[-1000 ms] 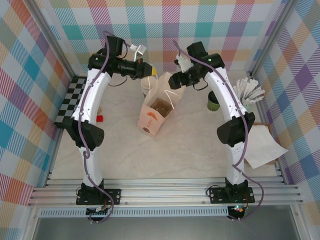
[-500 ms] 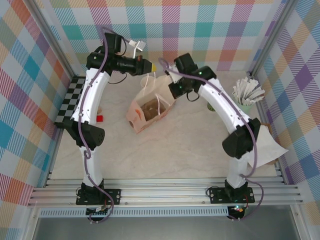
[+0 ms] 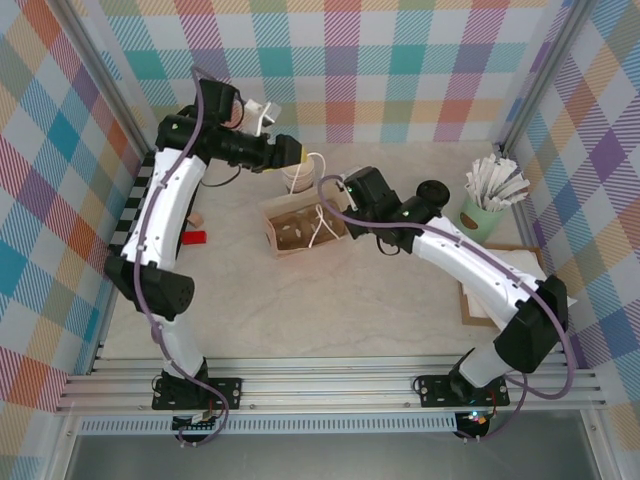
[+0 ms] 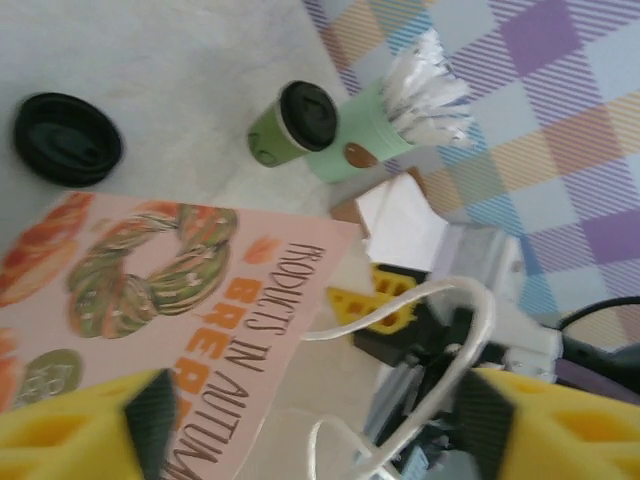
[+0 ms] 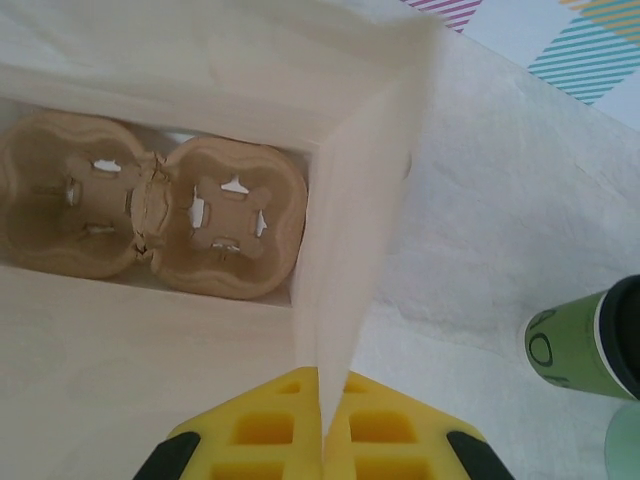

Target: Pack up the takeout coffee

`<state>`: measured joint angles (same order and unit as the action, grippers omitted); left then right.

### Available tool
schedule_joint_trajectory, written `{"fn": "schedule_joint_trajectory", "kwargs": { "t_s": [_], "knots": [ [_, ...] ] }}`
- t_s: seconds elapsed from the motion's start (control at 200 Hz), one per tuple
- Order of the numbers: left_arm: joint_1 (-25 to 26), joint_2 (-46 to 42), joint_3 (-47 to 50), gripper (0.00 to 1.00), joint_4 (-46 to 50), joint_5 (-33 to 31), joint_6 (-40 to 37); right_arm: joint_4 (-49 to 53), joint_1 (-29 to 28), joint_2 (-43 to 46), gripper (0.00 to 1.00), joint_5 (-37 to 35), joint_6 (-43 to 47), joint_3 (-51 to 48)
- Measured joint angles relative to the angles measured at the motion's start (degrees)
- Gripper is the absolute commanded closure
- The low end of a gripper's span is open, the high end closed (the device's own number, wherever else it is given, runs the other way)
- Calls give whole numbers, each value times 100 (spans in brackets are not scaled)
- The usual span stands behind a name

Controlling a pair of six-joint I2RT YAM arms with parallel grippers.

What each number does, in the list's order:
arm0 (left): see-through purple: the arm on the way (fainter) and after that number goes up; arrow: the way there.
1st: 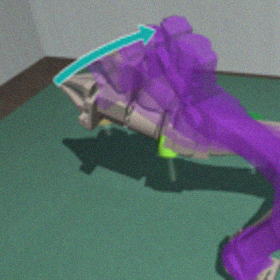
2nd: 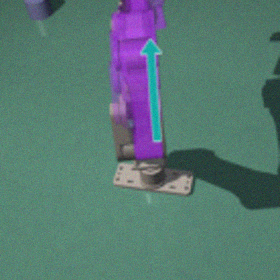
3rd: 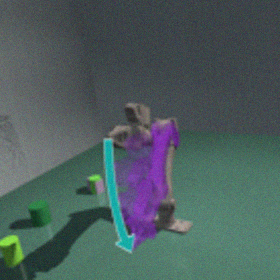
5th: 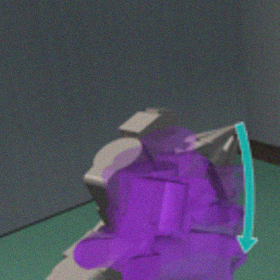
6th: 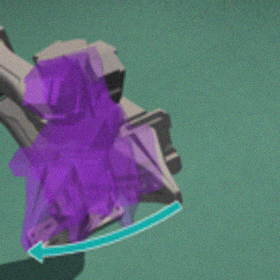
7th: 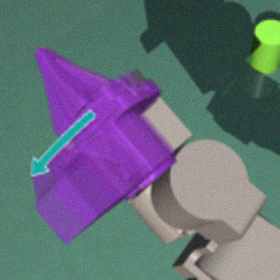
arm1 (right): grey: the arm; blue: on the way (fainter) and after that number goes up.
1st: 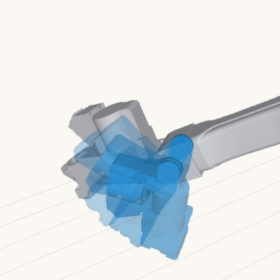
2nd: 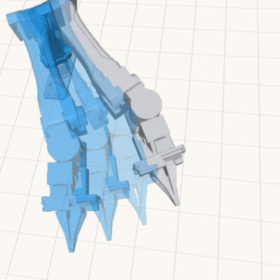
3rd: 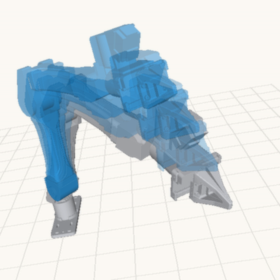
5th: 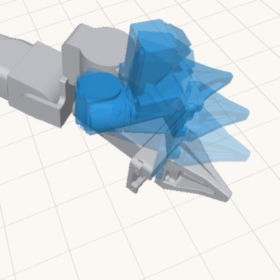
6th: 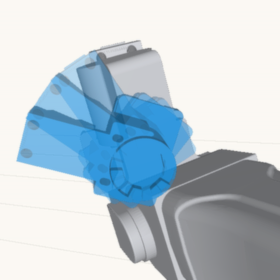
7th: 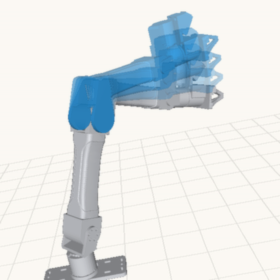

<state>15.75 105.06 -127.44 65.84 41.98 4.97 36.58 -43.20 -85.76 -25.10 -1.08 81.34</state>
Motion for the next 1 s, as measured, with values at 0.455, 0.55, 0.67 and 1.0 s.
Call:
{"fn": "schedule_joint_trajectory", "kwargs": {
  "t_s": [0.455,0.55,0.67,1.0],
  "knots": [
    [691,-3016,4050,0,-1401,-1504,741,-584,-697,1246,100,-297,-140,-1878],
    [944,-3147,4293,0,-1484,-1528,671,-535,-765,1386,98,-363,-227,-2031],
    [1292,-3230,4347,0,-1491,-1904,538,-450,-763,1467,96,-450,-367,-2031],
    [1657,-3029,4367,0,-1521,-3318,487,413,-704,1333,92,9,-682,-1322]
  ]
}}
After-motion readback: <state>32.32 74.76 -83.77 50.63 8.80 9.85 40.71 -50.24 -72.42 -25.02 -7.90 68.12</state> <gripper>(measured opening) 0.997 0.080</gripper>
